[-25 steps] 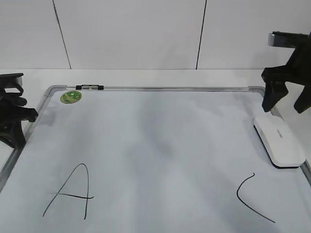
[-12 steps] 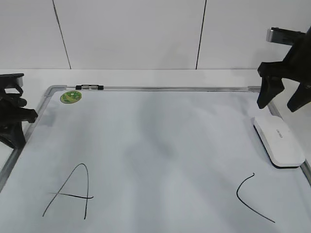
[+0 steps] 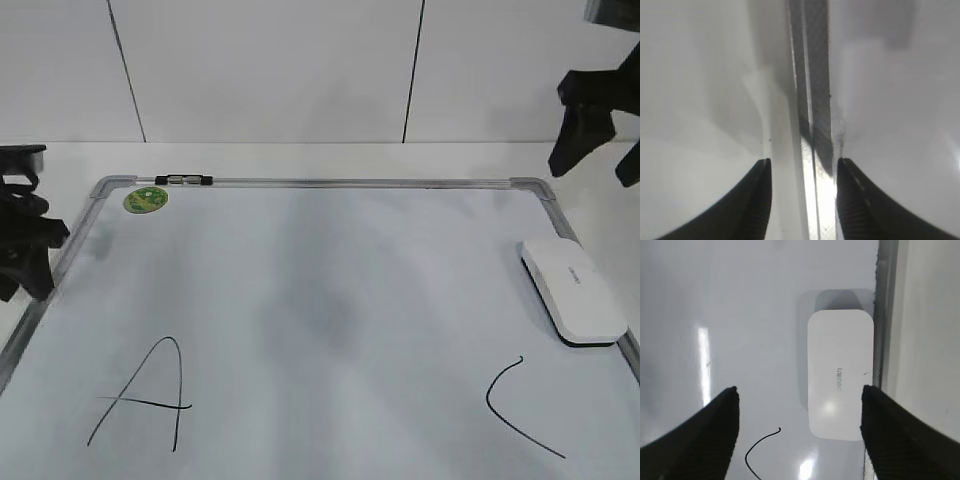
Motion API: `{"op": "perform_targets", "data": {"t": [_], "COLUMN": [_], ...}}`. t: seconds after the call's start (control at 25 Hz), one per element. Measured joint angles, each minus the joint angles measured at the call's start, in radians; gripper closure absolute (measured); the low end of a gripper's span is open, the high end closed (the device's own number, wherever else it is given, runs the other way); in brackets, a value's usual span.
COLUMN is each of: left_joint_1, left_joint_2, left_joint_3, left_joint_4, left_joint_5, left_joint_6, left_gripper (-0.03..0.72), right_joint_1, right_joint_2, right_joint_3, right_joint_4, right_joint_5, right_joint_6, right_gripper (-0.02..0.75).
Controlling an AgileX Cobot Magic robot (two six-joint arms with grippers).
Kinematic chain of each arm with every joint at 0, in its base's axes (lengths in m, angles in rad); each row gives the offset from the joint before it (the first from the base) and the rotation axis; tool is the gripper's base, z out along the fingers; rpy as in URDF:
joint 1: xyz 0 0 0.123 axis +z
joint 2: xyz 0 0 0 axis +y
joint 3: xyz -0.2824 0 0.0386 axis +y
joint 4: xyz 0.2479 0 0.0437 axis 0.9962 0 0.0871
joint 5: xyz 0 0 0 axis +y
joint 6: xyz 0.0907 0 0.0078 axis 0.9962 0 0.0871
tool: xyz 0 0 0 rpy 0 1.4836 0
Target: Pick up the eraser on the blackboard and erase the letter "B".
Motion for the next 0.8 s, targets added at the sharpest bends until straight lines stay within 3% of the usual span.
{"op": "perform_targets", "data": {"t": [0.32, 0.8], "left_joint_1": [0.0, 0.0], "left_joint_2": [-0.145, -0.562], "left_joint_3": [-0.059, 0.009], "left_joint_4": [0.008, 0.0], "left_joint_5": [0.245, 0.293], "left_joint_6": [0.0, 0.0], "left_gripper": [0.362, 0.403], "right_joint_1": [0.0, 0.0], "right_joint_2": [-0.21, -0.665], "right_joint_3": [0.135, 0.455], "right_joint_4": [0.0, 0.0], "right_joint_5": [0.002, 0.019], "right_joint_6": [0.004, 0.004], "right_gripper": [0.16, 0.164]}}
